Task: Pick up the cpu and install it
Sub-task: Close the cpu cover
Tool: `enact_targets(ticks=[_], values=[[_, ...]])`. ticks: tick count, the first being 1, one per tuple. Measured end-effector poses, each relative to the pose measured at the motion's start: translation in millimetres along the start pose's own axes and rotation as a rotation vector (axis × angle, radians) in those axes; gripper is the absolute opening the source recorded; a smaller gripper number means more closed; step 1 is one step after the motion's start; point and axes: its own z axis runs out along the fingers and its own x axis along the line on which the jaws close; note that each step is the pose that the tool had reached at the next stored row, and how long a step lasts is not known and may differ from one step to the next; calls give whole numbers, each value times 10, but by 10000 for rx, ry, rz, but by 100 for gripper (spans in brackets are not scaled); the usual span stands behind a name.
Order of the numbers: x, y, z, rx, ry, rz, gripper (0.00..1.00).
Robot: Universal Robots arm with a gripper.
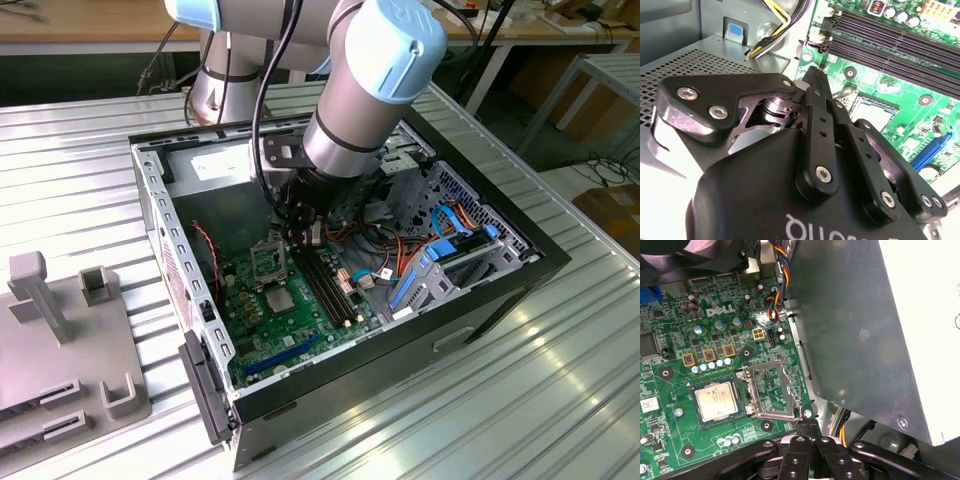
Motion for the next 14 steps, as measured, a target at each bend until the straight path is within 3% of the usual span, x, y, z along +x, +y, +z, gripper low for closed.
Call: enact_targets(ticks=[14], values=[[-9,23,-73,80,358,10,11]])
